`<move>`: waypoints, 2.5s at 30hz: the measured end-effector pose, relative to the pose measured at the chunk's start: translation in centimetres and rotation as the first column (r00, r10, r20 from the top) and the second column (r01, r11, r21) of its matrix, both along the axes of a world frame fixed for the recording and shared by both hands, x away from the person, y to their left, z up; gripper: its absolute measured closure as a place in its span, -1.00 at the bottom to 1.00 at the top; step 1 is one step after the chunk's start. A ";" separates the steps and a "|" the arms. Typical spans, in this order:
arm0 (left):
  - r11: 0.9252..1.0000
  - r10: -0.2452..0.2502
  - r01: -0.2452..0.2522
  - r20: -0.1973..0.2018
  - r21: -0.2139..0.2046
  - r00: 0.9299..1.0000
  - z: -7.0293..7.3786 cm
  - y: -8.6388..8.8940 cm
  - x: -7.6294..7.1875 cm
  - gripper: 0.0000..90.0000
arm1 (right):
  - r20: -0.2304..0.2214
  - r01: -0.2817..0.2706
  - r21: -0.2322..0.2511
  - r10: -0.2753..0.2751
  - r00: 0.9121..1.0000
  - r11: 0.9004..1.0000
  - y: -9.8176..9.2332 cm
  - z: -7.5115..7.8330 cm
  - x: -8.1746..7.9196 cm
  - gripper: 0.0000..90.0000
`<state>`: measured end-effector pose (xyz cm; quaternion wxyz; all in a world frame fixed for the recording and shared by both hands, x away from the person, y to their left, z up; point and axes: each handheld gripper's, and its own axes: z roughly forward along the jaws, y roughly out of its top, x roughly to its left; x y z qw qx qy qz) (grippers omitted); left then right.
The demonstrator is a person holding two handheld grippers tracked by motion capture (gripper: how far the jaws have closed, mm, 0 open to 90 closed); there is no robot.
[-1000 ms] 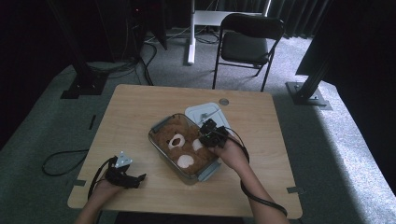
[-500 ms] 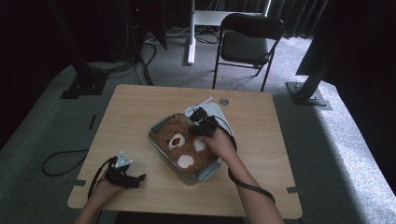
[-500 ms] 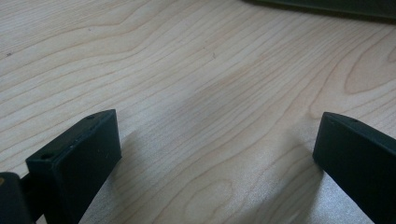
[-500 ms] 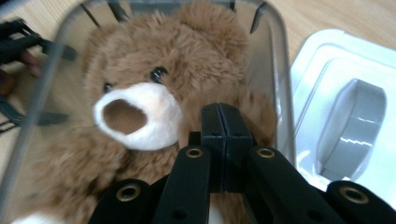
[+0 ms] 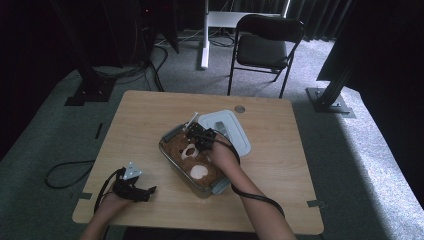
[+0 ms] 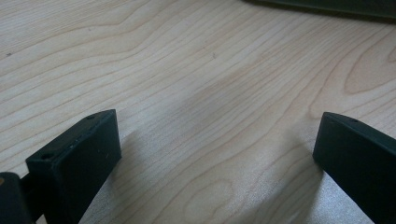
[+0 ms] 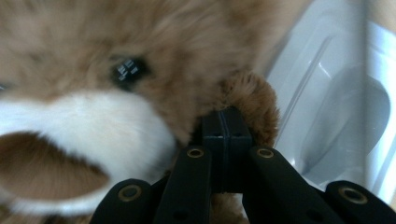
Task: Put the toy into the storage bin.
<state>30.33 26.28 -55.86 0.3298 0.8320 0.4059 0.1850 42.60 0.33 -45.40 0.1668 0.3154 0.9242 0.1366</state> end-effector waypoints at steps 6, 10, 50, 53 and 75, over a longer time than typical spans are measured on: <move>1.000 0.001 -0.001 0.000 0.000 1.000 0.0 0.0 0.0 -0.97 | 0.016 0.006 0.077 -0.007 1.000 0.997 -0.9 0.5 -0.2 0.97; 1.000 -0.001 0.001 0.000 0.000 1.000 0.0 0.0 0.0 -0.97 | 0.026 0.005 0.178 -0.010 1.000 0.984 -2.3 2.1 -1.0 0.73; 1.000 0.000 0.000 0.001 0.000 1.000 0.0 0.0 0.0 -0.97 | -0.079 0.265 0.494 -0.261 0.962 0.828 -12.9 2.8 1.2 -0.73; 1.000 0.000 0.000 0.001 0.000 1.000 0.0 0.0 0.0 -0.97 | -0.087 0.283 0.498 -0.277 0.957 0.820 -13.2 2.5 1.4 -0.73; 1.000 0.007 -0.007 0.001 0.000 1.000 0.0 0.0 0.0 -0.97 | -0.096 0.326 0.447 -0.317 0.943 0.833 -14.0 -0.7 4.2 -0.70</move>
